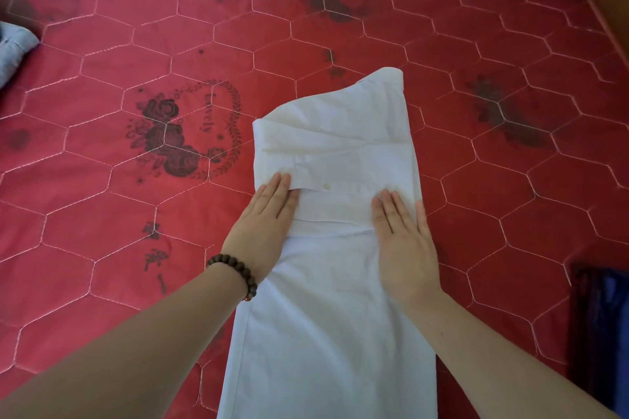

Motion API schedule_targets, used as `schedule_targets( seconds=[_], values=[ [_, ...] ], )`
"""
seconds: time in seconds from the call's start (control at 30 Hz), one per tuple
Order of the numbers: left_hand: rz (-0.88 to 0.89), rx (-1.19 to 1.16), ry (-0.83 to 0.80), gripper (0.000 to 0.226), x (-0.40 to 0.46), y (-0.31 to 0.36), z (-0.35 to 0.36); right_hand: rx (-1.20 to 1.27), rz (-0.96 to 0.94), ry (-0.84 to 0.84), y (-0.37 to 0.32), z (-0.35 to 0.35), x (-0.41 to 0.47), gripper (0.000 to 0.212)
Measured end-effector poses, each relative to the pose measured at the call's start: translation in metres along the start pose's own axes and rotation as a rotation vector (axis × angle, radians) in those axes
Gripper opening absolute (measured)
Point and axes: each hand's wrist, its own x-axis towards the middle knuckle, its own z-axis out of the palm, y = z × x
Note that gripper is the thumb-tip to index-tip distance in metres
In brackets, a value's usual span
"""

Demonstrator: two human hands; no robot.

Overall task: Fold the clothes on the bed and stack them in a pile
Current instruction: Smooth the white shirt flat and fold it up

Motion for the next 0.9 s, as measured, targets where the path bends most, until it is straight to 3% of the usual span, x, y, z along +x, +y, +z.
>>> schedule_targets(
  seconds=[0.2, 0.3, 0.37, 0.5, 0.63, 0.73, 0.8, 0.9],
  values=[
    [0.002, 0.041, -0.050, 0.067, 0.001, 0.008, -0.005, 0.032, -0.040, -0.078, 0.009, -0.010, -0.004, 0.057],
    [0.014, -0.115, 0.169, 0.049, -0.001, 0.016, -0.019, 0.192, -0.040, 0.076, -0.002, -0.026, 0.003, 0.059],
    [-0.076, -0.155, 0.298, 0.044, 0.011, 0.019, -0.021, 0.273, -0.109, 0.170, -0.013, -0.031, 0.019, 0.049],
    [-0.307, -0.099, 0.112, 0.064, 0.045, 0.022, -0.007, 0.276, -0.174, 0.083, -0.043, -0.027, 0.070, 0.053],
    [-0.268, -0.008, 0.050, 0.069, 0.051, 0.014, 0.015, 0.256, -0.086, 0.052, -0.049, -0.003, 0.086, 0.056],
    [-0.287, 0.008, 0.093, 0.073, 0.049, 0.012, 0.019, 0.200, 0.014, 0.100, -0.019, 0.006, 0.079, 0.080],
    [-0.308, 0.013, 0.073, 0.075, 0.049, 0.012, 0.019, 0.157, 0.068, 0.051, 0.010, 0.007, 0.077, 0.095],
    [-0.327, 0.018, -0.008, 0.076, 0.054, 0.014, 0.012, 0.137, 0.224, -0.088, 0.044, 0.003, 0.070, 0.101]
  ],
)
